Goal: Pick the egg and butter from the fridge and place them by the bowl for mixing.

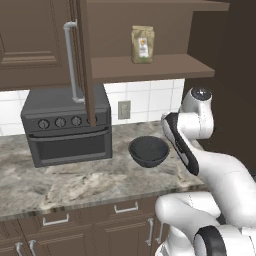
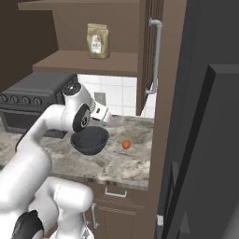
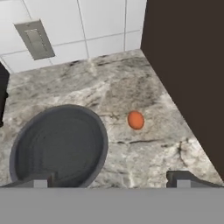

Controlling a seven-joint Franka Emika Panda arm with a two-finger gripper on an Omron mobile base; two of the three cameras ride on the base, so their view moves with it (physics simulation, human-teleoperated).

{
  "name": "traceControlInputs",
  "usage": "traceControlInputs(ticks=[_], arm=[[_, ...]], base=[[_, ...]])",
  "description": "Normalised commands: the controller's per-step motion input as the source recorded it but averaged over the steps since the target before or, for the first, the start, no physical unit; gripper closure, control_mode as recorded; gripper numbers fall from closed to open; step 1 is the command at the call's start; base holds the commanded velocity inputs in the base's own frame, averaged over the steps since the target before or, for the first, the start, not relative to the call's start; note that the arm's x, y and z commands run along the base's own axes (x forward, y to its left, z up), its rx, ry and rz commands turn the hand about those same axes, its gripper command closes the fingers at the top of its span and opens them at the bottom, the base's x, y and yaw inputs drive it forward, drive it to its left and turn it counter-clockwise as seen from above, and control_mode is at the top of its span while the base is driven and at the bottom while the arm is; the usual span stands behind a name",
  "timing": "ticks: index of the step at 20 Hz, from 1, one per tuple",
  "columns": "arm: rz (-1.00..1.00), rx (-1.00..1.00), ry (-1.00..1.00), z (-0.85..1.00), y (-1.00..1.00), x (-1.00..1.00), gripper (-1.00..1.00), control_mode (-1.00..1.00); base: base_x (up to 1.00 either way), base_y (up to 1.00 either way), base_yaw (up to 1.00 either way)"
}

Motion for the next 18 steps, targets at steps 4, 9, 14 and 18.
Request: traceControlInputs(ticks=[4, 9, 14, 18], arm=[[-0.12, 0.08, 0.06, 1.0, 0.21, -1.0, -1.0, -1.0], [-0.1, 0.06, 0.13, 0.81, 0.03, -1.0, -1.0, -1.0], [0.02, -0.1, -0.09, 0.07, 0.17, -1.0, -1.0, -1.0], [0.0, 0.0, -0.03, 0.01, 0.0, -0.06, -1.0, -1.0]], base=[[0.0, 0.0, 0.0], [0.0, 0.0, 0.0], [0.0, 0.0, 0.0], [0.0, 0.0, 0.0]])
